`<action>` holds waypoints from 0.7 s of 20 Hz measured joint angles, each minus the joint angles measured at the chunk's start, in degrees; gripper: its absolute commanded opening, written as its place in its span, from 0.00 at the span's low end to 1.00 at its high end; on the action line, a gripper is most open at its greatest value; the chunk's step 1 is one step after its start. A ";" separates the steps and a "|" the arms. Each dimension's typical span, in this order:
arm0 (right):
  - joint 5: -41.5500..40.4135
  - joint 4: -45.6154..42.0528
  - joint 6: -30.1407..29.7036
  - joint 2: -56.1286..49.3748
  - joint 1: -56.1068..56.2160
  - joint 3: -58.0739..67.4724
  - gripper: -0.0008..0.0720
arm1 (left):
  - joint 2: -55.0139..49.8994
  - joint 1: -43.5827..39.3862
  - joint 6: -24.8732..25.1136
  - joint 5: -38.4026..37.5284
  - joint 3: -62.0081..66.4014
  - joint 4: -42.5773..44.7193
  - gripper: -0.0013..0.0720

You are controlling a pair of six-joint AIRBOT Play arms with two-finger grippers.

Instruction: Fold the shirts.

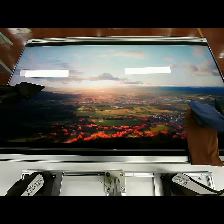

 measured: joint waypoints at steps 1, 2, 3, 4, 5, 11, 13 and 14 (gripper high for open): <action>1.09 -0.87 -0.15 0.09 -0.13 -0.74 0.10 | 0.00 0.00 0.00 -0.09 0.00 0.00 0.07; 1.77 -2.05 -0.42 0.11 -0.24 -1.55 0.10 | 0.00 0.02 0.00 -0.17 0.00 0.00 0.07; 2.69 -3.69 -0.63 0.11 -0.37 -2.58 0.10 | 0.00 0.00 0.00 -0.20 -0.02 0.00 0.07; 3.32 -5.33 -0.98 0.13 -0.44 -3.67 0.10 | 0.00 0.00 0.00 -0.22 0.00 0.00 0.07; 3.61 -6.91 -1.29 0.13 -0.52 -4.87 0.10 | 0.00 0.02 0.00 -0.24 -0.02 0.00 0.07; 1.77 -13.97 -2.16 0.13 -0.66 -14.69 0.10 | 0.00 0.02 0.00 -0.33 0.00 0.00 0.07; 0.31 -15.47 -2.25 0.13 -0.63 -18.18 0.10 | 0.00 0.00 0.00 -0.33 -0.02 0.00 0.07; -0.44 -16.59 -2.23 0.13 -0.63 -19.63 0.10 | 0.00 0.00 0.00 -0.33 -0.02 0.00 0.07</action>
